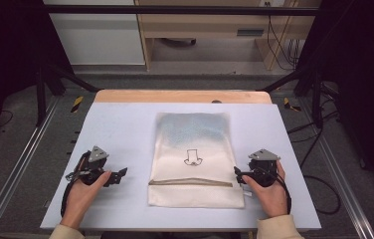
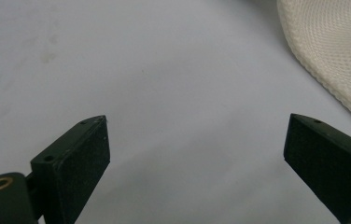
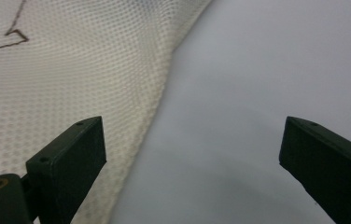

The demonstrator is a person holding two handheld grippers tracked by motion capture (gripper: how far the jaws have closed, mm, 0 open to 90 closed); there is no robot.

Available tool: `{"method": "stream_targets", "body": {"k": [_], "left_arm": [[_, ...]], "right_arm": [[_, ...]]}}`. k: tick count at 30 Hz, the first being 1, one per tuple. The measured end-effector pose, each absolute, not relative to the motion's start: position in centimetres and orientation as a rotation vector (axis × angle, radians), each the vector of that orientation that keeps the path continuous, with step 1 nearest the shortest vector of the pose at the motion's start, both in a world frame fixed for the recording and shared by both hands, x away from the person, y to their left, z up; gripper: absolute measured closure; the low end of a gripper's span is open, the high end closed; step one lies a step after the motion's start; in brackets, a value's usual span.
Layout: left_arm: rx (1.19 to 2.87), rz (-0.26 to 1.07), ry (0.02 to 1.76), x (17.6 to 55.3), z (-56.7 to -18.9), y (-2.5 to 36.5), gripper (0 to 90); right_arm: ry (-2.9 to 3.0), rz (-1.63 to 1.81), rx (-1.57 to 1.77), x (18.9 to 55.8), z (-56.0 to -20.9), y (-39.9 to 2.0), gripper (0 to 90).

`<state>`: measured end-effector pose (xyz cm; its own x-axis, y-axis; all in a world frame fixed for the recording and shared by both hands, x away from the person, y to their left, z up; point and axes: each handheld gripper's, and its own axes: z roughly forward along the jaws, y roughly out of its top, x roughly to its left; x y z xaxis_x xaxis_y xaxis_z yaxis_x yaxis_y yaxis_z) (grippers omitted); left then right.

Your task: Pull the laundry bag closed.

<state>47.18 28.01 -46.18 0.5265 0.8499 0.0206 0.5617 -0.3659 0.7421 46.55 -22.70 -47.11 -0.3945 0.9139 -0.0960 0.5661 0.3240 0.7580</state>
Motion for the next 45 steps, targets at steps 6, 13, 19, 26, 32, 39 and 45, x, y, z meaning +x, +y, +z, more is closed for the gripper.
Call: {"method": "stream_targets", "body": {"k": [6, 13, 19, 26, 32, 39, 45], "left_arm": [[2.069, 0.563, 1.125, 45.1, -45.3, 28.6, 6.7], [2.095, 0.595, 1.088, 43.1, -45.2, 29.6, 6.1], [2.085, 0.599, 1.092, 43.0, -44.9, 29.7, 6.0], [2.093, 0.559, 1.121, 43.5, -45.4, 30.1, 6.8], [2.118, 0.561, 1.109, 43.7, -45.6, 29.8, 6.6], [2.115, 0.572, 1.120, 43.7, -45.6, 29.9, 6.6], [2.133, 0.570, 1.114, 43.7, -45.7, 29.8, 6.6]], "right_arm": [[2.185, 0.884, 1.248, 46.6, -46.7, -21.6, 11.3], [2.356, 0.843, 1.108, 46.7, -44.5, -18.8, 17.4], [2.507, 0.731, 0.947, 47.1, -42.3, -15.6, 23.7], [2.639, 0.643, 0.781, 48.1, -39.9, -11.9, 32.1], [2.686, 0.589, 0.682, 48.6, -38.7, -9.2, 33.5], [2.745, 0.576, 0.586, 48.5, -38.7, -5.9, 37.9], [2.800, 0.572, 0.493, 48.3, -39.3, -3.0, 43.6]]}}
